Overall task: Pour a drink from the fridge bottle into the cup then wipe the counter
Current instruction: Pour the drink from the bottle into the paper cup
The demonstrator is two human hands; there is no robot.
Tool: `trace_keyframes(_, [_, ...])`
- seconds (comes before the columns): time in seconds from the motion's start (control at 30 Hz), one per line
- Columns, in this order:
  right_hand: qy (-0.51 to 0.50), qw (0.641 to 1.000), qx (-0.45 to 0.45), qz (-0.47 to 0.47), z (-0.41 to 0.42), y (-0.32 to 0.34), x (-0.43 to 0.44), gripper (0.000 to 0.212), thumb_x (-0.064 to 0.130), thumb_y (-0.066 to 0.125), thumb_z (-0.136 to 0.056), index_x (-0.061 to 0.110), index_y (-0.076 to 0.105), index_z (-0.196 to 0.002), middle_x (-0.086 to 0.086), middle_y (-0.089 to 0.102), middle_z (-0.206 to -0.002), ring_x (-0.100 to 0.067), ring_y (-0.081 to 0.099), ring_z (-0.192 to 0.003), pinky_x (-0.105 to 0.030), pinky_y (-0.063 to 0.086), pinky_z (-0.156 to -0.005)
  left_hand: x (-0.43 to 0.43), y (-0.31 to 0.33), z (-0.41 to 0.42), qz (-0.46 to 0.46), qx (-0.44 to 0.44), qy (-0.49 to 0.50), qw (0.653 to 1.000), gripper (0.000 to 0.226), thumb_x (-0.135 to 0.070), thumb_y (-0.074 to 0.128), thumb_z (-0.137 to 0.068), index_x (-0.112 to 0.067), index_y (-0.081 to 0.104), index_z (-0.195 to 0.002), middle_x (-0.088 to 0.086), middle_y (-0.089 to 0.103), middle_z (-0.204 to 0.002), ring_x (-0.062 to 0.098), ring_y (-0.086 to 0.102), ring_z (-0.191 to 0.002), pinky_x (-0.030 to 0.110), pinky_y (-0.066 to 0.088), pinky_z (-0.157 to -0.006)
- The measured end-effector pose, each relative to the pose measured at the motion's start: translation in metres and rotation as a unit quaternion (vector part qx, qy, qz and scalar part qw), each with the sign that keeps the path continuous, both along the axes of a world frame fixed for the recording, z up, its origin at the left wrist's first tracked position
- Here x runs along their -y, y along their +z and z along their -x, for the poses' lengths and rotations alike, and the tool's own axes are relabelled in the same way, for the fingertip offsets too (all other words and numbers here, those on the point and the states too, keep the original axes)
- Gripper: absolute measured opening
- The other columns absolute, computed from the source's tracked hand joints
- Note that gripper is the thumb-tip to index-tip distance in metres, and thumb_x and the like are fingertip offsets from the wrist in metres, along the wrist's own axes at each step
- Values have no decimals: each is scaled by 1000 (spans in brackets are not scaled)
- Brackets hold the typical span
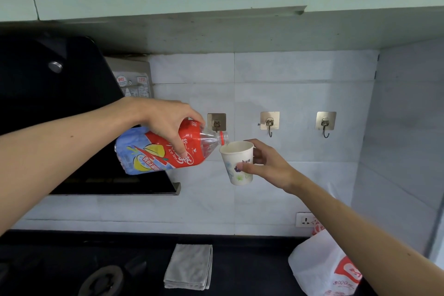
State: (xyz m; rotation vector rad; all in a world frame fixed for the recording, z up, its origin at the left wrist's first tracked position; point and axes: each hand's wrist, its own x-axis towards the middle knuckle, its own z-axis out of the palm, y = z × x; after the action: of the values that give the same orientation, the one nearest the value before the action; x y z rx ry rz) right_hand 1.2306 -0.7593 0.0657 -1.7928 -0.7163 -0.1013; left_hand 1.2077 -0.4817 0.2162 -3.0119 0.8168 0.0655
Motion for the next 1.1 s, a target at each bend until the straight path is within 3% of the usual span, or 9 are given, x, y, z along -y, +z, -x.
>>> trace_keyframes(0.3, [4, 1000, -5, 8, -4, -8, 1, 45, 21, 81, -82, 21, 58, -121, -7, 70, -111, -32, 65, -105, -46, 55, -94, 3, 2, -2, -21, 3, 12, 1000, 70, -48, 93, -60, -37, 58, -120, -13, 68, -106, 9, 71, -88, 27, 62, -70])
trace_keyframes(0.57, [2, 1000, -10, 19, -9, -14, 3, 45, 23, 81, -82, 23, 58, -121, -4, 70, -112, -28, 66, -105, -45, 55, -95, 6, 1, -4, -44, 11, 29, 999, 72, -42, 92, -65, -33, 55, -126, -9, 67, -110, 6, 68, -88, 13, 55, -61])
trace_keyframes(1.1, [2, 999, -39, 0, -14, -24, 6, 42, 19, 80, -83, 22, 59, -119, -6, 71, -110, -28, 67, -104, -42, 55, -93, -1, -12, -14, -14, -4, 13, 1000, 72, -49, 93, -57, -38, 59, -119, -13, 69, -105, 7, 71, -87, 28, 62, -71])
